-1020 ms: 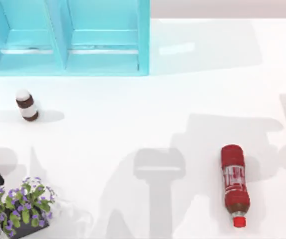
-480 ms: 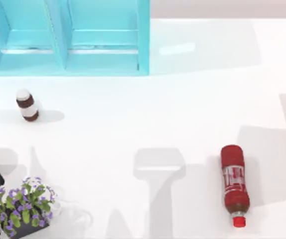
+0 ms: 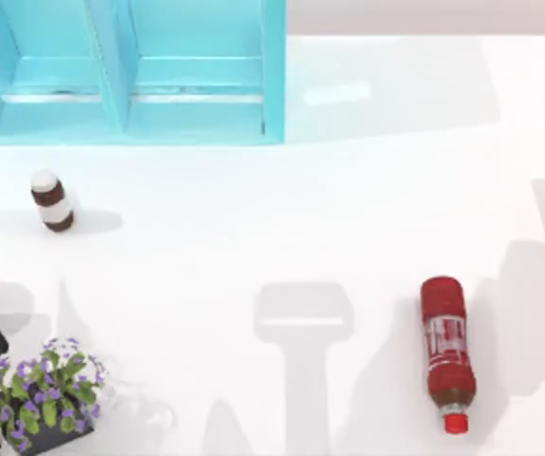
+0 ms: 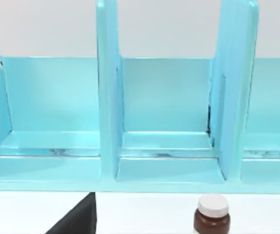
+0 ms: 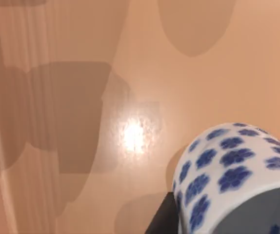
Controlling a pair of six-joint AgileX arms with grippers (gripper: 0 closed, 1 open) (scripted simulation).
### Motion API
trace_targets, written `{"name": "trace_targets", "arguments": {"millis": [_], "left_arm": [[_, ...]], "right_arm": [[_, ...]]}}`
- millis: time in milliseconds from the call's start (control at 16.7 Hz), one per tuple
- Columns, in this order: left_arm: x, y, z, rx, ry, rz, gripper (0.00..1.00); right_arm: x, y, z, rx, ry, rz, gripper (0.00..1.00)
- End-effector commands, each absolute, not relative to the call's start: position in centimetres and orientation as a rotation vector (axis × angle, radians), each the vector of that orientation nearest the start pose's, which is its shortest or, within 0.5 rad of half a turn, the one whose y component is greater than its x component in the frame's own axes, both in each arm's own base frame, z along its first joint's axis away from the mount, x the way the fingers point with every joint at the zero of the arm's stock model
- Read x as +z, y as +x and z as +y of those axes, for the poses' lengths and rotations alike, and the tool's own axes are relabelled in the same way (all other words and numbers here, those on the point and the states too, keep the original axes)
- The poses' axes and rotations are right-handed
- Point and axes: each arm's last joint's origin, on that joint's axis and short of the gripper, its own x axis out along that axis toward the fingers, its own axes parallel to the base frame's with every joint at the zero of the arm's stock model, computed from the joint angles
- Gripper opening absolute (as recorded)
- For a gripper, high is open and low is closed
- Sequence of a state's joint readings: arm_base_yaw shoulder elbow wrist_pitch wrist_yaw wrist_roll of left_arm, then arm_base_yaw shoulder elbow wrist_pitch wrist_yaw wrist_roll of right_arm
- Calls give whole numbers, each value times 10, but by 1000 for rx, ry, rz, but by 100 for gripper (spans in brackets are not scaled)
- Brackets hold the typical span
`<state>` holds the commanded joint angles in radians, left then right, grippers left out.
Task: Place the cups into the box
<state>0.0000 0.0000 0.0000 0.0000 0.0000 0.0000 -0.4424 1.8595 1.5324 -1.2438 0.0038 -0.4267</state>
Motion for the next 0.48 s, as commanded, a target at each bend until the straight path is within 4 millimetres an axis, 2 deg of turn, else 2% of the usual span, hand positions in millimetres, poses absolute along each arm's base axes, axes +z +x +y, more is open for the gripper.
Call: {"name": "trace_targets", "arguments": {"millis": [120,360,480], "left_arm": [[160,106,-1,0,0,0,100],[160,106,-1,0,0,0,100],[160,106,-1,0,0,0,100]], "right_arm": [[220,319,-147,-9,6,1574,0],[218,319,-147,-10,6,1574,0],[218,319,-147,-10,6,1574,15]]}}
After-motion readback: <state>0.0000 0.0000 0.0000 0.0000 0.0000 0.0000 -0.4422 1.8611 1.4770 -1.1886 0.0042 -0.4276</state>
